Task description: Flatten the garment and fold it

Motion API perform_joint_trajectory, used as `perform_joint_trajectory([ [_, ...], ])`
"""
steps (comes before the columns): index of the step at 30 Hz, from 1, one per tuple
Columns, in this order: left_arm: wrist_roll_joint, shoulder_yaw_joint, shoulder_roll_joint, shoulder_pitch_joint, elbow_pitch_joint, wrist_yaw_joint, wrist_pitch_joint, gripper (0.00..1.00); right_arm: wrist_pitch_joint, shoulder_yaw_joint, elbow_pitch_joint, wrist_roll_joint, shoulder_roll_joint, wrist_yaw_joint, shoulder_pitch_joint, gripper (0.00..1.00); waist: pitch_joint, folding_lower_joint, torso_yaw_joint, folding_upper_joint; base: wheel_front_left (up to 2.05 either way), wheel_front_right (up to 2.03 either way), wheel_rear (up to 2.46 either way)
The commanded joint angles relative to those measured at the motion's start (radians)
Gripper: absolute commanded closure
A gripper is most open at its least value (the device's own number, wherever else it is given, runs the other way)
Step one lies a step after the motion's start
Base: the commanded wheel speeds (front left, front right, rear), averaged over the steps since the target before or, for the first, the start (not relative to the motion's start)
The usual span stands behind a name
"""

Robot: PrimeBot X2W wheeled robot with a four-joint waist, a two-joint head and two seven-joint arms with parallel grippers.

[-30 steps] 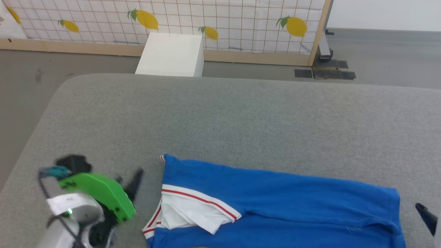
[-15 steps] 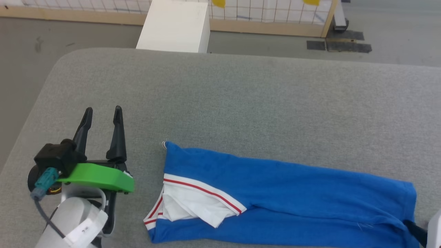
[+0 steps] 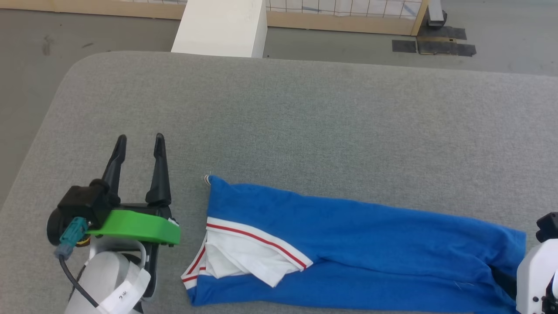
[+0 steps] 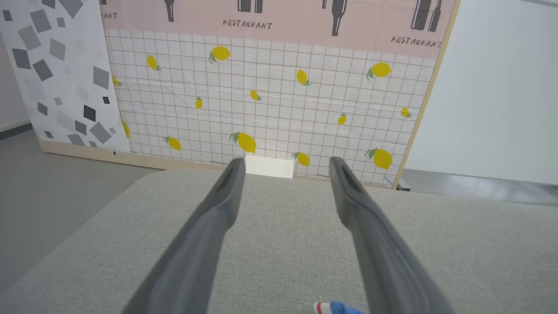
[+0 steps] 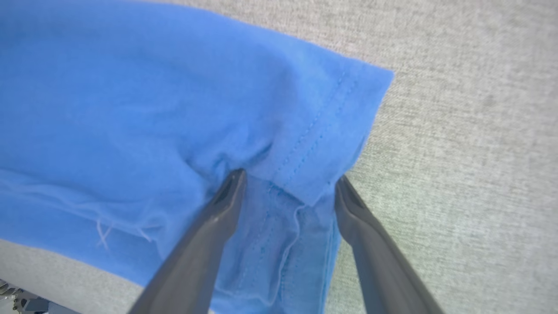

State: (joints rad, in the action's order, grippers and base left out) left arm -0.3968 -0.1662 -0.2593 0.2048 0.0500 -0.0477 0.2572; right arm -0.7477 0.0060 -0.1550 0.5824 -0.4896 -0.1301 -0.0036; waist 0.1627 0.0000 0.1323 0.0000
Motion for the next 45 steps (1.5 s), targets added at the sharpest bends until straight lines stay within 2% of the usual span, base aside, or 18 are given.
perform_joint_trajectory([
  [1,0.014,0.008,0.011,-0.010,0.000,0.010,0.004,0.00,-0.010,0.034,-0.020,0.013,0.026,-0.001,0.000,0.00,-0.005,0.0000,0.001,0.0000,0.00,0.00,0.00],
  [3,0.020,0.018,0.024,-0.016,0.003,0.021,0.004,0.00,-0.021,0.033,-0.034,0.013,0.024,-0.001,-0.003,0.00,-0.008,0.0000,0.001,0.0000,0.00,0.00,0.00],
  [4,0.024,0.022,0.028,-0.018,0.004,0.026,0.004,0.00,-0.027,0.030,-0.040,0.008,0.021,-0.001,-0.004,0.36,-0.010,0.0000,0.001,0.0000,0.00,0.00,0.00],
  [5,0.024,0.029,0.036,-0.022,0.008,0.030,0.004,0.00,-0.030,0.024,-0.046,0.000,0.018,-0.001,-0.008,0.78,-0.011,0.0000,0.001,0.0000,0.00,0.00,0.00],
  [6,0.029,0.032,0.039,-0.024,0.012,0.034,0.004,0.00,-0.034,0.012,-0.054,-0.004,0.019,-0.001,-0.011,1.00,-0.011,0.0000,0.000,0.0000,0.00,0.00,0.00],
  [11,0.043,0.046,0.053,-0.027,0.020,0.051,0.004,0.00,-0.056,-0.055,-0.073,-0.029,0.012,-0.001,-0.029,1.00,-0.006,0.0000,-0.001,0.0000,0.00,0.00,0.00],
  [17,0.056,0.048,0.063,-0.026,0.043,0.067,0.004,0.00,-0.057,-0.184,-0.091,-0.076,0.004,-0.001,-0.058,1.00,-0.002,0.0000,-0.001,0.0000,0.00,0.00,0.00],
  [18,0.057,0.046,0.065,-0.023,0.059,0.074,0.004,0.00,-0.061,-0.260,-0.098,-0.112,0.001,-0.001,-0.067,1.00,0.000,0.0000,0.000,0.0000,0.00,0.00,0.00],
  [24,0.057,0.041,0.065,-0.016,0.084,0.080,0.004,0.00,-0.084,-0.417,-0.104,-0.246,0.009,-0.001,-0.081,1.00,0.004,0.0000,-0.002,0.0000,0.00,0.00,0.00],
  [27,0.058,0.036,0.064,-0.013,0.095,0.081,0.004,0.00,-0.109,-0.456,-0.093,-0.309,0.031,-0.001,-0.087,1.00,0.002,0.0000,-0.005,0.0000,0.00,0.00,0.00],
  [31,0.055,0.032,0.066,-0.012,0.111,0.079,0.003,0.00,-0.166,-0.450,-0.052,-0.366,0.044,-0.001,-0.076,1.00,-0.009,0.0000,-0.009,0.0000,0.00,0.00,0.00],
  [35,0.051,0.029,0.065,-0.017,0.122,0.075,0.001,0.00,-0.254,-0.398,0.032,-0.374,0.040,-0.001,-0.058,1.00,-0.026,0.0000,-0.017,0.0000,0.00,0.00,0.00],
  [42,0.044,0.031,0.063,-0.029,0.122,0.067,-0.001,0.00,-0.434,-0.238,0.267,-0.309,0.000,-0.001,-0.018,1.00,-0.052,0.0000,-0.035,0.0000,0.00,0.00,0.00],
  [45,0.041,0.030,0.063,-0.033,0.121,0.064,-0.001,0.00,-0.488,-0.172,0.352,-0.268,0.004,-0.001,-0.012,1.00,-0.058,0.0000,-0.039,0.0000,0.00,0.00,0.00],
])
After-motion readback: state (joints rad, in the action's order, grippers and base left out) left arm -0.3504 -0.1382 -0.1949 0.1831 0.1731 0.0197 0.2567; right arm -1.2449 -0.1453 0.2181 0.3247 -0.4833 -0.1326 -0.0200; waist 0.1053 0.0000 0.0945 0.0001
